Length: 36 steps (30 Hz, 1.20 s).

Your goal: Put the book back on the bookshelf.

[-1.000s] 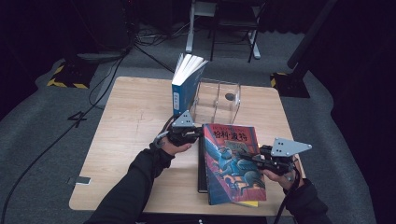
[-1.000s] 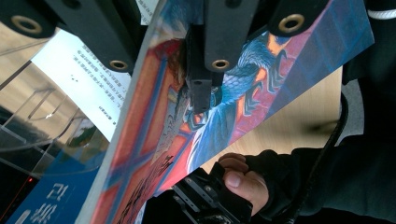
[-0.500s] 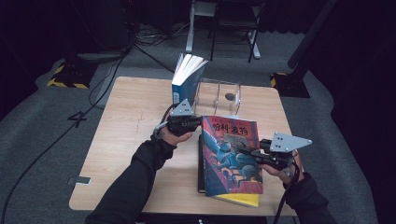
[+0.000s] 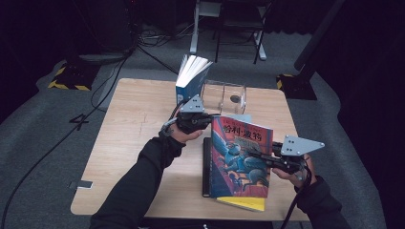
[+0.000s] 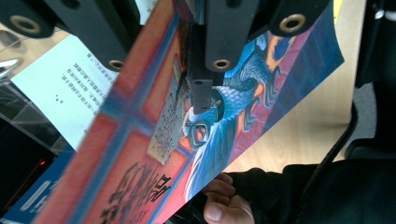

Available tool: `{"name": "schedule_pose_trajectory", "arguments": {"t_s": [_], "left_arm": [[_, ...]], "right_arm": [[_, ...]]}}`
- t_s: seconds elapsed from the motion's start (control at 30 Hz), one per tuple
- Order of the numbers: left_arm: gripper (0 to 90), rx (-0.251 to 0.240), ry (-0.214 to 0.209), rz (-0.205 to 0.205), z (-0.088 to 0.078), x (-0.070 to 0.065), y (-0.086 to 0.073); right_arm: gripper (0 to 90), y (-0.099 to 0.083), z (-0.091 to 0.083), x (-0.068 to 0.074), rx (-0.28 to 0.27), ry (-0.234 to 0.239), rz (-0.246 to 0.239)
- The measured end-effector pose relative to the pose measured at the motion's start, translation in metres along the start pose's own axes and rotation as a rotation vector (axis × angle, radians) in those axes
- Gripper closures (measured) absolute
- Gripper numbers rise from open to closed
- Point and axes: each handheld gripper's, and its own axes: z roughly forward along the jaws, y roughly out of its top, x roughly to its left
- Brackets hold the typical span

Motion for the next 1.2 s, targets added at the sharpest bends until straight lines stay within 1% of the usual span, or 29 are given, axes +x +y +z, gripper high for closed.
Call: {"name": "schedule_pose_trajectory", "arguments": {"t_s": [0.03,0.07,0.13,0.2,0.23,0.27,0.37,0.43,0.5,0.57,0.63,0.73,0.77,0.8,0.83,0.87,0.9,0.93,1.0,1.03,1.13,1.17,1.2], "left_arm": [[90.0,-0.001,0.005,0.010,-0.002,0.000,0.004],[90.0,-0.006,0.008,0.012,-0.004,0.000,0.008],[90.0,-0.015,0.011,0.027,-0.010,0.001,0.016],[90.0,-0.018,0.011,0.037,-0.015,0.001,0.024],[90.0,-0.017,0.014,0.048,-0.017,0.000,0.027],[90.0,-0.013,0.016,0.059,-0.019,-0.002,0.030],[90.0,-0.013,0.024,0.080,-0.022,-0.009,0.032],[90.0,-0.026,0.020,0.077,-0.023,-0.013,0.032],[90.0,-0.037,0.023,0.081,-0.025,-0.017,0.032],[89.9,-0.046,0.033,0.076,-0.025,-0.021,0.031],[89.7,-0.053,0.032,0.076,-0.025,-0.026,0.030],[84.5,-0.061,0.032,0.084,-0.027,-0.033,0.029],[82.1,-0.062,0.029,0.082,-0.028,-0.036,0.028],[81.9,-0.065,0.025,0.078,-0.028,-0.038,0.028],[81.9,-0.066,0.030,0.079,-0.028,-0.040,0.027],[80.0,-0.063,0.040,0.081,-0.028,-0.043,0.025],[77.6,-0.063,0.040,0.081,-0.028,-0.043,0.025],[76.8,-0.060,0.033,0.070,-0.028,-0.048,0.020],[74.1,-0.053,0.036,0.066,-0.028,-0.053,0.014],[74.1,-0.056,0.034,0.062,-0.028,-0.055,0.011],[71.8,-0.052,0.028,0.033,-0.028,-0.059,0.001],[71.6,-0.046,0.029,0.032,-0.027,-0.061,-0.002],[70.6,-0.042,0.031,0.032,-0.027,-0.062,-0.005]], "right_arm": [[81.5,0.001,0.000,0.000,-0.009,-0.014,-0.006],[82.0,0.001,0.001,0.001,-0.017,-0.033,-0.013],[83.5,0.003,0.003,0.002,-0.037,-0.080,-0.044],[84.5,0.004,0.004,0.004,-0.056,-0.116,-0.074],[84.9,0.005,0.004,0.004,-0.063,-0.130,-0.088],[85.1,0.005,0.005,0.004,-0.071,-0.136,-0.089],[85.2,0.003,0.003,0.004,-0.089,-0.131,-0.084],[85.3,0.000,0.001,0.007,-0.099,-0.130,-0.087],[85.3,0.000,-0.002,0.011,-0.108,-0.130,-0.094],[85.3,-0.001,-0.005,0.015,-0.114,-0.133,-0.104],[85.3,-0.002,-0.008,0.020,-0.121,-0.139,-0.112],[85.3,-0.005,-0.014,0.026,-0.140,-0.139,-0.119],[85.3,-0.007,-0.017,0.028,-0.149,-0.136,-0.114],[85.3,-0.008,-0.018,0.029,-0.152,-0.135,-0.116],[85.3,-0.008,-0.019,0.031,-0.151,-0.134,-0.114],[85.3,-0.009,-0.020,0.031,-0.154,-0.134,-0.115],[85.3,-0.010,-0.021,0.032,-0.157,-0.130,-0.111],[85.3,-0.011,-0.022,0.033,-0.160,-0.128,-0.103],[85.3,-0.013,-0.024,0.033,-0.165,-0.124,-0.096],[85.3,-0.014,-0.025,0.034,-0.165,-0.125,-0.096],[85.3,-0.014,-0.027,0.037,-0.164,-0.129,-0.103],[85.3,-0.015,-0.027,0.038,-0.161,-0.134,-0.115],[85.3,-0.015,-0.027,0.038,-0.164,-0.131,-0.114]]}}
